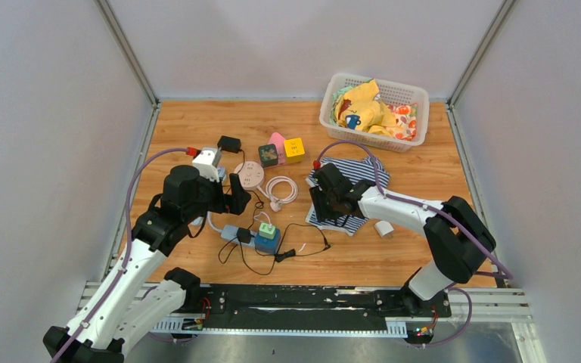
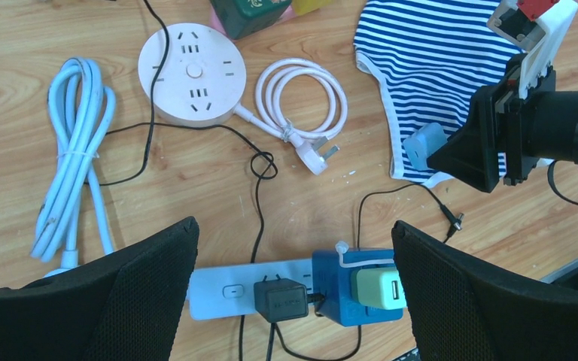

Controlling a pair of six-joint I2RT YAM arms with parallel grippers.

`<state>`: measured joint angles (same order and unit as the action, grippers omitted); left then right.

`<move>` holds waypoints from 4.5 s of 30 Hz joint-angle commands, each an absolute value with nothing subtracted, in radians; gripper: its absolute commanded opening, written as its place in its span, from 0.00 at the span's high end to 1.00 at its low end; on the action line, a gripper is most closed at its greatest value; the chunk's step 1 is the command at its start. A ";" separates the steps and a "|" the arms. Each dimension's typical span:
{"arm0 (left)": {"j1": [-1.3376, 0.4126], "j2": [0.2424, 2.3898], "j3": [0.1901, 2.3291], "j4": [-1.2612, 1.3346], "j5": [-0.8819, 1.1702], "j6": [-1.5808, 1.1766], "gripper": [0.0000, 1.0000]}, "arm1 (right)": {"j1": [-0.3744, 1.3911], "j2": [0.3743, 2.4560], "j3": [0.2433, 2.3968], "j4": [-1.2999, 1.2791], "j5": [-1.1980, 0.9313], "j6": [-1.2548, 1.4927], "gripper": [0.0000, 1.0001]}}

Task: Insert the plug
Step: Pick up the plug from the center of the board, then insert the plug into the socket.

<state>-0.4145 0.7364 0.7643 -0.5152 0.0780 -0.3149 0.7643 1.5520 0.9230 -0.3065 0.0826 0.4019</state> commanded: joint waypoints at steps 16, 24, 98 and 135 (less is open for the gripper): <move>-0.411 0.691 0.764 -0.523 0.004 -0.431 0.00 | 0.791 1.601 0.955 -0.320 0.119 0.459 0.48; -0.411 0.692 0.768 -0.547 0.025 -0.468 0.13 | 0.798 1.574 0.945 -0.325 0.131 0.468 0.65; -0.411 1.007 1.052 -0.590 0.092 -0.013 1.00 | 1.066 1.051 0.845 -0.066 0.177 0.481 0.04; -0.398 1.577 1.363 -0.892 0.234 1.045 1.00 | 1.066 0.875 0.825 -0.301 0.264 0.448 0.05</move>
<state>-0.4122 1.5166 1.3025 -0.8074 0.2073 0.9432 1.0538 0.9043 0.8249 -0.2646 0.2184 0.4698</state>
